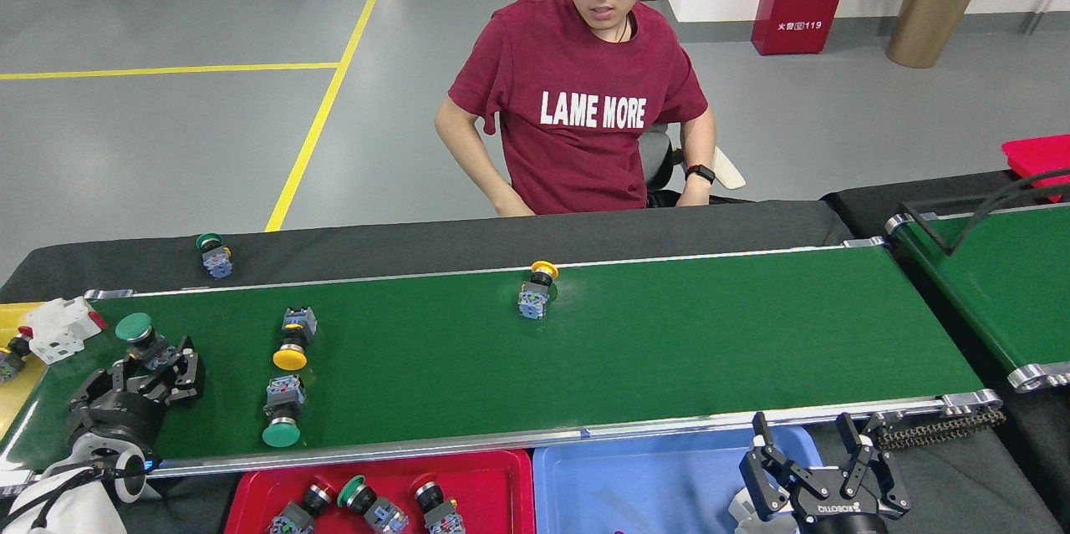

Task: Pick switch part from conveyor to tray
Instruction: 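Grasp the green-capped button near the belt end with the left gripper, then carry the green-capped button down and release it into the red bin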

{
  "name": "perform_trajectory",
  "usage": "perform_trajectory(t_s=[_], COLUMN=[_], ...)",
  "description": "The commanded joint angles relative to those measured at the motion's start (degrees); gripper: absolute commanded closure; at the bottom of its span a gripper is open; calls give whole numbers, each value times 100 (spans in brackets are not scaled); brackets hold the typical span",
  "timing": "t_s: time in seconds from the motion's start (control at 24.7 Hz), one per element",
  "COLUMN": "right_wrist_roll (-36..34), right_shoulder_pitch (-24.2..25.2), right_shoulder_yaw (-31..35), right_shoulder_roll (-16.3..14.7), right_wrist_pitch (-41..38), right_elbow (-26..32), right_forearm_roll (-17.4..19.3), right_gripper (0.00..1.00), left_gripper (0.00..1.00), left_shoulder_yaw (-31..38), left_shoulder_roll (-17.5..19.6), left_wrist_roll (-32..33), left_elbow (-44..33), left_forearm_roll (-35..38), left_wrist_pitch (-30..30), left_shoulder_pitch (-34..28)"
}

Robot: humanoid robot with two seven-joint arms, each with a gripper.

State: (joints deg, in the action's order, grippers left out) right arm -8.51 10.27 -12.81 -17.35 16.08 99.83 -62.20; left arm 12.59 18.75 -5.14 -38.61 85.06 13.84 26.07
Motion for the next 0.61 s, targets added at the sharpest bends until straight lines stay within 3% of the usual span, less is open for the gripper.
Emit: perform_trajectory(t_s=[0.0,0.12,0.24,0.37,0.49,0.57], right_wrist_roll=[-107,-310,-274,-257,-274,-274], right_shoulder_pitch=[10,27,203,379,379,379], right_shoulder_yaw=[182,481,596,587,578,578], right_shoulder_roll=[65,162,478,592,584,566], right_wrist_pitch=[-254,-228,-210,-228,-236,-245], right_elbow=[54,28,-69,-34,-34,-25], right_forearm_roll=[7,15,7,-20,-37,-46], right_gripper=[1,1,1,1,1,1], left_gripper=[96,96,96,95,94,85], left_shoulder_yaw=[-20,-28,-28,59,191,139], left_shoulder_roll=[49,32,67,93,14,5], left_wrist_roll=[-330,-348,-286,-154,-31,-14], left_elbow=[-76,-533,-1808,-3487,-4752,-5464], left_forearm_roll=[-24,-94,-376,-516,-675,-894], left_wrist_pitch=[4,338,1261,2298,2755,3080], left_shoulder_pitch=[65,-146,-955,-2273,-3495,-4312])
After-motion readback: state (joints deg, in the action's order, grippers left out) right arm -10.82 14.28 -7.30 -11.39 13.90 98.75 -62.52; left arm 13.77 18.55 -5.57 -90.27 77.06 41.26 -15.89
